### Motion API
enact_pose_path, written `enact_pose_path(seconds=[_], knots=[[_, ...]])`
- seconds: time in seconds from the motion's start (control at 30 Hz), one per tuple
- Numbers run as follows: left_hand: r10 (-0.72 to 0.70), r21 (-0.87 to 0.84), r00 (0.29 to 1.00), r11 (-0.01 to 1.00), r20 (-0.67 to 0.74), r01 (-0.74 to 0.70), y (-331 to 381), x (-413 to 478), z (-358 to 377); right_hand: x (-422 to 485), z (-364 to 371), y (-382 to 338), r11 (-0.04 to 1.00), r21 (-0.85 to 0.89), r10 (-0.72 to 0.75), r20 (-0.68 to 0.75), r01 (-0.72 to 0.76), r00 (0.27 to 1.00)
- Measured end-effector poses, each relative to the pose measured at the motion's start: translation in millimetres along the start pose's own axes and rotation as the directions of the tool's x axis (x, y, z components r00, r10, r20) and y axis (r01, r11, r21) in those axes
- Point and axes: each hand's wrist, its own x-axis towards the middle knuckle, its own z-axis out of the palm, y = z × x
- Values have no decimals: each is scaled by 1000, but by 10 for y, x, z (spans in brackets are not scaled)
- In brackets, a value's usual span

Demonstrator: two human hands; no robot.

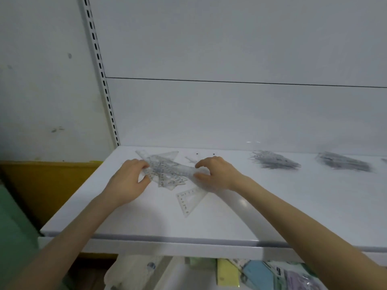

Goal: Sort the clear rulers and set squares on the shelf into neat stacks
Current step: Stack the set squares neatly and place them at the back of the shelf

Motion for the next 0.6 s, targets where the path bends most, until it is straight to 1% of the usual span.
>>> enact_pose_path(seconds=[0.07, 0.13, 0.17, 0.23, 0.27, 0.37, 0.5, 0.6], knots=[[-11, 51, 998, 999, 68, 8, -77, 136, 53, 70, 24, -113, 1000, 9, 0, 0, 0, 1000], [-30, 78, 985, 997, 169, 17, -143, 263, 97, 137, 48, -201, 1000, 5, -13, 6, 13, 1000], [-37, 66, 976, 998, 214, 23, -163, 308, 111, 165, 60, -237, 1000, 4, -16, 9, 16, 1000], [-42, 10, 970, 999, 241, 41, -176, 356, 142, 219, 88, -290, 1000, 16, -19, 11, 19, 1000], [-35, -13, 975, 999, 220, 39, -174, 360, 160, 246, 112, -318, 1000, 23, -20, 13, 20, 1000], [3, 3, 992, 1000, 125, -4, -156, 335, 188, 301, 199, -442, 1000, 17, -21, 17, 20, 1000], [12, -27, 993, 1000, 114, -9, -139, 318, 151, 365, 297, -590, 999, -40, -5, 15, 6, 1000], [8, -31, 998, 1000, 63, -7, -104, 297, 94, 394, 325, -627, 1000, -24, -9, 5, 9, 1000]])
